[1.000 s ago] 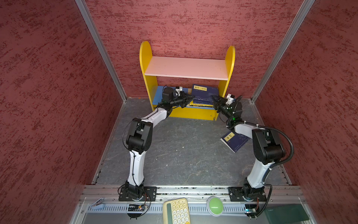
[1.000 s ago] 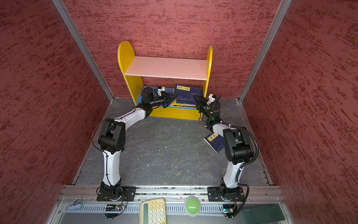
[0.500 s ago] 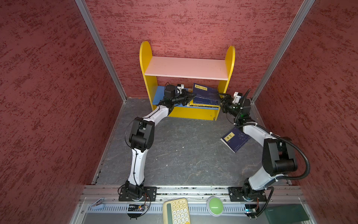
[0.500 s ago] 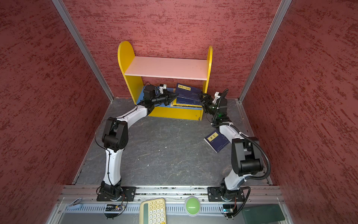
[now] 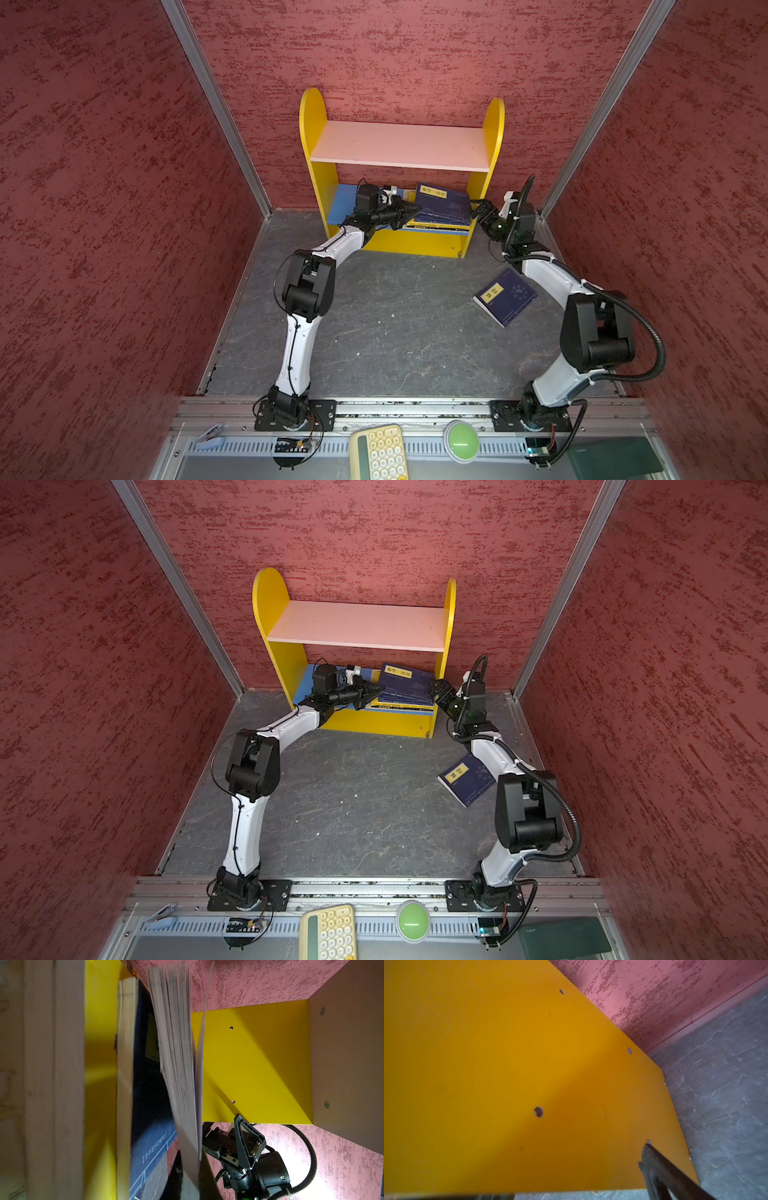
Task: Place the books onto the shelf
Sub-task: 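Hold the book upright on the shelf with the left gripper while the right draws back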
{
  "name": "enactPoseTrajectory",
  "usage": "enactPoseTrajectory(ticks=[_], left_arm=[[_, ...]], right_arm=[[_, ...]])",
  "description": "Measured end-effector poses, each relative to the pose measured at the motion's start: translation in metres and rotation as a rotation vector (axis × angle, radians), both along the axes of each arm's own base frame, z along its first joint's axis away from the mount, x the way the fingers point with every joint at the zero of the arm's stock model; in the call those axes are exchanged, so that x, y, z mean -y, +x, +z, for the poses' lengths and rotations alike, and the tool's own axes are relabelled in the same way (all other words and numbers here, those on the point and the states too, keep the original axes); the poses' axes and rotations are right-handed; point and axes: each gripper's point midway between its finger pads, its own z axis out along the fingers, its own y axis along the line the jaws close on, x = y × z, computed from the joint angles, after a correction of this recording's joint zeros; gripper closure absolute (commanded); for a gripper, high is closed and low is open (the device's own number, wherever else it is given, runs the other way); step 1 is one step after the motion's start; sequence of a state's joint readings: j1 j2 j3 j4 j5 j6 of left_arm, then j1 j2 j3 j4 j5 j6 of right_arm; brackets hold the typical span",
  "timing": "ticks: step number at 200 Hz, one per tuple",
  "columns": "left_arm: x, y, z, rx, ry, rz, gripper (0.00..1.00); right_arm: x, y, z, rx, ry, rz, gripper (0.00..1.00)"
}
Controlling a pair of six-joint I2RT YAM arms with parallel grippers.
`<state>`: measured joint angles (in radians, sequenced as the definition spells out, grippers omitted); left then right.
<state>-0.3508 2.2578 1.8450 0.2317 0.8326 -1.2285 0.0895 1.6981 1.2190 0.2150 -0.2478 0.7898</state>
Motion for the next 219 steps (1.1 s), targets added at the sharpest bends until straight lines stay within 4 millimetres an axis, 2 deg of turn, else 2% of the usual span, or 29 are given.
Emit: enactPoseTrajectory(ticks=[62, 129, 219], left_arm=[[0.004, -0.001, -0.006, -0.023, 0.018, 0.009, 1.0], [0.007, 0.001, -0.01, -0.034, 0.031, 0.038, 1.0], [0.009, 0.0, -0.019, -0.061, 0.055, 0.054, 1.0]], right_arm=[[-0.01, 0.008, -0.001, 0.014, -0.106, -0.008, 0.01], [-0.017, 0.012, -0.027, -0.033, -0.145, -0.017, 0.01], [-0.019, 0.013, -0.034, -0.045, -0.164, -0.016, 0.01]])
